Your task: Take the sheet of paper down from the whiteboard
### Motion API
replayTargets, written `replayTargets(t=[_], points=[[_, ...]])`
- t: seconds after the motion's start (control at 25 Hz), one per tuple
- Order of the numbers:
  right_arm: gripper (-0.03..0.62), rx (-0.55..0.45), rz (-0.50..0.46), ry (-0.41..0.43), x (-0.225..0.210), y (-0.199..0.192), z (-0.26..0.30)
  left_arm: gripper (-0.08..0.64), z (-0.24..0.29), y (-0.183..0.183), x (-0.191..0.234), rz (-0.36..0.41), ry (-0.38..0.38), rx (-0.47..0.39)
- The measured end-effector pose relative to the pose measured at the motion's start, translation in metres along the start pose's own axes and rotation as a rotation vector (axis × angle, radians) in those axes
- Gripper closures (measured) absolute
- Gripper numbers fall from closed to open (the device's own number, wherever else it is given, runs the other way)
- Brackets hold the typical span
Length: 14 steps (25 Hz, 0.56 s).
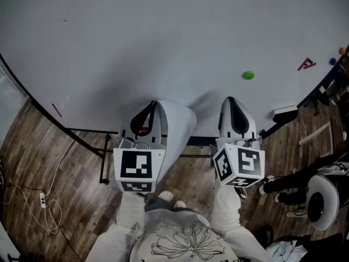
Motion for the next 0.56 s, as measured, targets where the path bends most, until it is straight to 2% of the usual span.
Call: replayTargets(t=[0.56], points=[[0.586, 0.020, 0.002, -0.008, -0.0011, -0.0064, 0.0103, 0.555, 0.0104, -0.0031, 0.0014, -0.004, -0.013, 0.006]])
Point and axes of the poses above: the fingertips, and each gripper's own axes: z forward along the fingers, x to its left, y out of its top, the point moved 6 cm from there along -z, backward along the fingers, and after that the axes turned 4 degrees about z, right-handed, at the moved point
